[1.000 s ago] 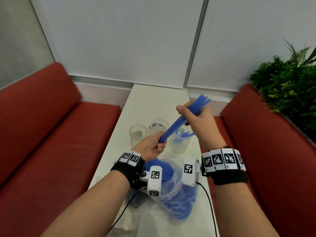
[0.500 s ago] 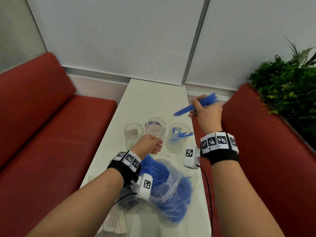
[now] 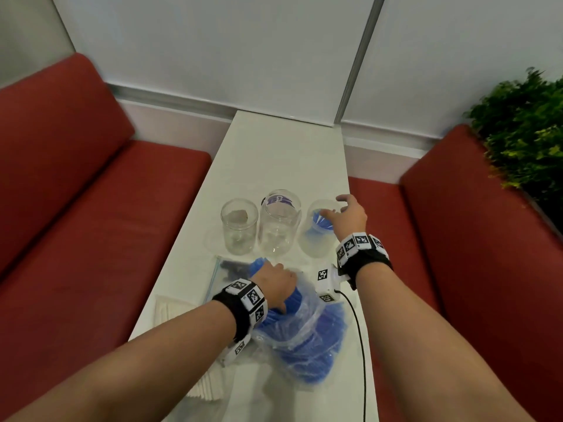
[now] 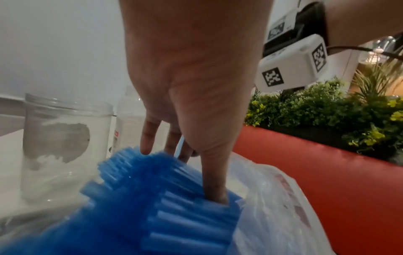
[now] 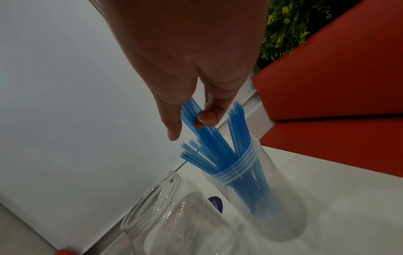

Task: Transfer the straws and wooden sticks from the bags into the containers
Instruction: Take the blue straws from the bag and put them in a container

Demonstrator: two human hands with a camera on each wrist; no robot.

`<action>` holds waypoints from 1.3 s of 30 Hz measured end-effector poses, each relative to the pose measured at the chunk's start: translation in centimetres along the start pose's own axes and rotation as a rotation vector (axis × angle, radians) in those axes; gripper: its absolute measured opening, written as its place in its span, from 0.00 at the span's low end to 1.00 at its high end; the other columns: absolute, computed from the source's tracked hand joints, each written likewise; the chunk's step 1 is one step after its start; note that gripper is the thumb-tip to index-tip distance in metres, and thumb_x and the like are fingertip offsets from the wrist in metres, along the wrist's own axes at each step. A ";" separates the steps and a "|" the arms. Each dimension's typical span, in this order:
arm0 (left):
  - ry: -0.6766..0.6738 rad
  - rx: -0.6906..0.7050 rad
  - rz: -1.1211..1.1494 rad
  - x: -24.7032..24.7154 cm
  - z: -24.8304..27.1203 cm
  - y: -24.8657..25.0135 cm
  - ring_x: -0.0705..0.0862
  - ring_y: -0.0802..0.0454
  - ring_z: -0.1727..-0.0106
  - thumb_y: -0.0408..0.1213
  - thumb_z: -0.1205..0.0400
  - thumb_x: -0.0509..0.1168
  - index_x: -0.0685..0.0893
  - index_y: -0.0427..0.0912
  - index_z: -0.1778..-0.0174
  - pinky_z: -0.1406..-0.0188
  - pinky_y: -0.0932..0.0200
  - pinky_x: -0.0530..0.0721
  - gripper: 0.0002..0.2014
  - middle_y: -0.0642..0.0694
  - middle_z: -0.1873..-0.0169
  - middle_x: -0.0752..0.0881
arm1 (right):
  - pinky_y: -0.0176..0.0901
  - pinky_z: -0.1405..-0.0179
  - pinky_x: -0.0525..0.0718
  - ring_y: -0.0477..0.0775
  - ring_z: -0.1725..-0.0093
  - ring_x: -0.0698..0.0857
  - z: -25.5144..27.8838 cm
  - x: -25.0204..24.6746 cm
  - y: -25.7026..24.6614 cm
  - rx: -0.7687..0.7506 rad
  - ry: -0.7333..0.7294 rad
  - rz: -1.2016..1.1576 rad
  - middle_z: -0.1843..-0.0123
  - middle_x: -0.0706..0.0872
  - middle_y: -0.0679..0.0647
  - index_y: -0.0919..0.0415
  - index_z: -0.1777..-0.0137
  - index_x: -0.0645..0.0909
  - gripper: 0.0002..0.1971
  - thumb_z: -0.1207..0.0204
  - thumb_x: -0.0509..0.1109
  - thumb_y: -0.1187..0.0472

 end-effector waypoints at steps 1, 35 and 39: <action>0.014 0.001 -0.031 0.1 0.0 0.0 0.78 0.39 0.37 0.46 0.19 0.69 0.73 0.35 0.32 0.41 0.43 0.77 0.25 0.38 0.37 0.81 | 0.40 0.52 0.73 0.54 0.47 0.78 0.0 -0.1 -0.2 -0.027 0.019 0.005 0.41 0.78 0.59 0.59 0.31 0.80 0.27 0.29 0.83 0.60; -0.092 -0.204 -0.115 -11.2 5.5 -2.0 0.83 0.45 0.50 0.28 0.16 0.61 0.84 0.35 0.41 0.56 0.54 0.80 0.11 0.41 0.44 0.85 | 0.42 0.40 0.78 0.53 0.36 0.81 14.6 7.4 0.4 -0.191 -0.766 0.323 0.26 0.80 0.56 0.54 0.14 0.61 0.40 0.25 0.74 0.66; -0.030 -0.198 -0.184 -15.7 7.6 -1.0 0.74 0.49 0.67 0.27 0.19 0.65 0.80 0.39 0.53 0.60 0.55 0.78 0.03 0.42 0.56 0.83 | 0.37 0.64 0.74 0.33 0.72 0.76 14.6 6.8 -0.7 -0.154 -0.559 0.061 0.73 0.82 0.34 0.41 0.69 0.85 0.16 0.18 0.72 0.54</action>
Point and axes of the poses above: each hand's wrist, its own z-axis away from the middle knuckle, its own x-axis out of the palm, y = z × x, the point moved 8 cm from there along -z, towards the middle knuckle
